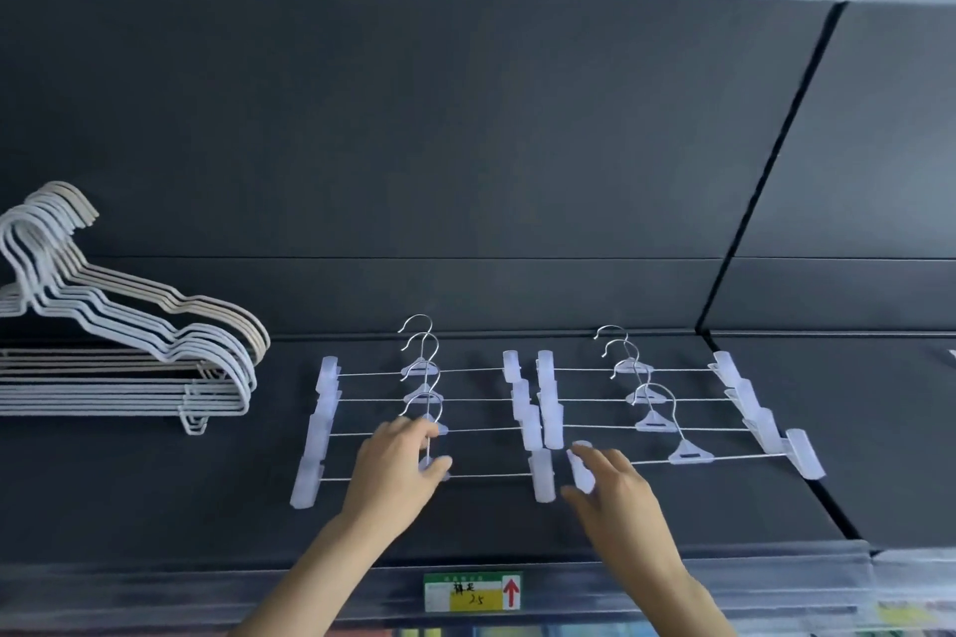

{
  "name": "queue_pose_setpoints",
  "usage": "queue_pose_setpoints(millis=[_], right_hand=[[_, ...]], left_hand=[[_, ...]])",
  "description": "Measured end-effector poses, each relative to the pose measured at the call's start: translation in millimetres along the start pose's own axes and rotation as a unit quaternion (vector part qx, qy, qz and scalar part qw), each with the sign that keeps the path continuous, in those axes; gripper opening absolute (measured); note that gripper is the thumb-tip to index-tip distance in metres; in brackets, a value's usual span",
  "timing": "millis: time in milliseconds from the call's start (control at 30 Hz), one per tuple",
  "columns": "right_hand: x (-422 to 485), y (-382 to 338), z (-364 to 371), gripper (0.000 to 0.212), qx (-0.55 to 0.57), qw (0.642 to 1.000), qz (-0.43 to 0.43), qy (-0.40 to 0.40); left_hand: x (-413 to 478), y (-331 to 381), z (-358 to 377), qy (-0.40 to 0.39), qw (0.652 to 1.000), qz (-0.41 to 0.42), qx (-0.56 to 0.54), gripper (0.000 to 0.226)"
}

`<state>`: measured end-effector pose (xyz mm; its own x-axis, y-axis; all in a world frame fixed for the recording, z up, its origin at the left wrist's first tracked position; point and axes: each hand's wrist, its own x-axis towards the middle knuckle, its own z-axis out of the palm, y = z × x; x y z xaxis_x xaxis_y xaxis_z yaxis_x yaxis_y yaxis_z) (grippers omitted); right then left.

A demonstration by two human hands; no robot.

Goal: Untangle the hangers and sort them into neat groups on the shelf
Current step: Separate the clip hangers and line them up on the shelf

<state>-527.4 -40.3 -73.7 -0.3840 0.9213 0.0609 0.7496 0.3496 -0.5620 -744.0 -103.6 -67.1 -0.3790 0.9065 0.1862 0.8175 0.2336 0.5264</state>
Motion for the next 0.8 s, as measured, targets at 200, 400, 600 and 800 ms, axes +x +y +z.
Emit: queue_pose_setpoints(millis=[200,400,600,800], right_hand=[[-25,64,-54,0.042,-0.016,0.999,0.011,0.049],[-39,156,-132,0.040,-0.142,0.988,0.040,0.045],[-73,235,-204,0.047,-0.176,0.978,0.100,0.042],[-103,302,-260,0.051,-0.161,0.970,0.165,0.072]], left_hand=[[4,88,23,-0.032,0.998,0.057,0.008,0.031],[1,195,79,-0.090,0.989,0.115,0.028,0.035],[-13,302,140,-0.128,0.976,0.177,0.022,0.037],[-15,399,197,-0.170,0.957,0.235,0.013,0.037]])
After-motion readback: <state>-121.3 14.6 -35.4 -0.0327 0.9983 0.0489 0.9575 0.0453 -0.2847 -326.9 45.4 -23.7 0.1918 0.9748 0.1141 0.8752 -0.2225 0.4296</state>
